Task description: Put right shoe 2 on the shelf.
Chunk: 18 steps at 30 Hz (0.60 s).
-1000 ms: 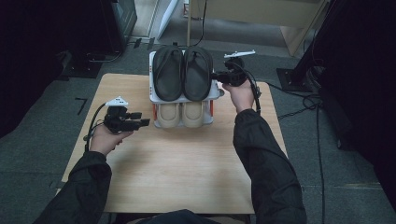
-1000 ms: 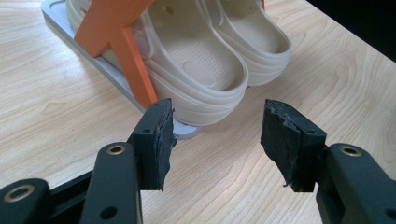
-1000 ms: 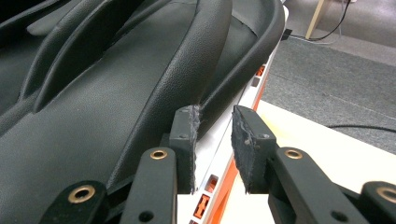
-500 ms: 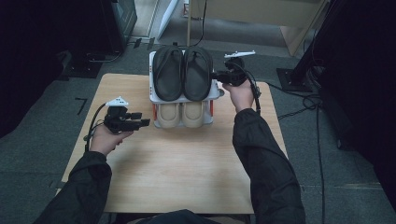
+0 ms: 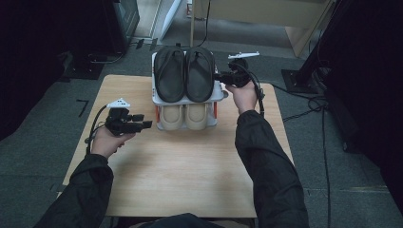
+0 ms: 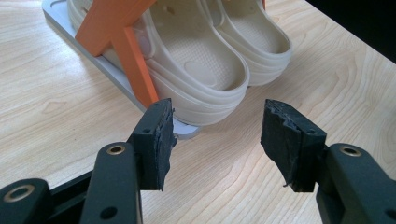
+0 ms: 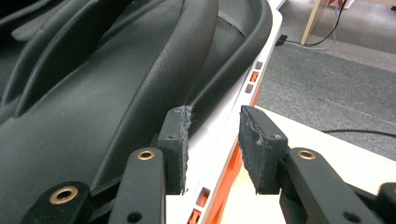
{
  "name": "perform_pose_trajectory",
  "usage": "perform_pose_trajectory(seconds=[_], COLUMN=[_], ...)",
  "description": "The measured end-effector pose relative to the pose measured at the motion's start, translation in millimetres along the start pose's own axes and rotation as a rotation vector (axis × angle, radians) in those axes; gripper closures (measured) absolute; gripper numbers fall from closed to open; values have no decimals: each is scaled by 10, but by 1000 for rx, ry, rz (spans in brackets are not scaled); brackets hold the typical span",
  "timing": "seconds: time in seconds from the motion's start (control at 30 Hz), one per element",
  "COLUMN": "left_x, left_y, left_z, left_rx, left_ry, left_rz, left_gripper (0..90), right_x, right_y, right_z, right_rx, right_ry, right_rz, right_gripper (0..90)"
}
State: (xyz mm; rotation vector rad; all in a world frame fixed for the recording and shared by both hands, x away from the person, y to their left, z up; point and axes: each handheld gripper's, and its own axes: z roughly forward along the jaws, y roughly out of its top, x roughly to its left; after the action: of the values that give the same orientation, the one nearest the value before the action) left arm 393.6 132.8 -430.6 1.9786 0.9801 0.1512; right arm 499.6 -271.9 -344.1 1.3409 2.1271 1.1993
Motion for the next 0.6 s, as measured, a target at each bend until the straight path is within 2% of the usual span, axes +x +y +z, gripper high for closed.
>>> perform_pose_trajectory(seconds=[0.2,0.27,0.6], left_x=[-8,-8,2], left_y=[-1,-2,-13], left_z=[7,9,14], left_rx=[3,4,10], left_ry=[0,0,9], left_rz=[0,1,0], left_gripper=[440,440,437], right_x=[9,16,-26], right_y=[0,-26,-216], right_z=[-84,-124,-293], right_rx=[-12,-35,-59], right_ry=[6,5,18], right_rz=[-23,-35,-31], right_gripper=[598,594,570])
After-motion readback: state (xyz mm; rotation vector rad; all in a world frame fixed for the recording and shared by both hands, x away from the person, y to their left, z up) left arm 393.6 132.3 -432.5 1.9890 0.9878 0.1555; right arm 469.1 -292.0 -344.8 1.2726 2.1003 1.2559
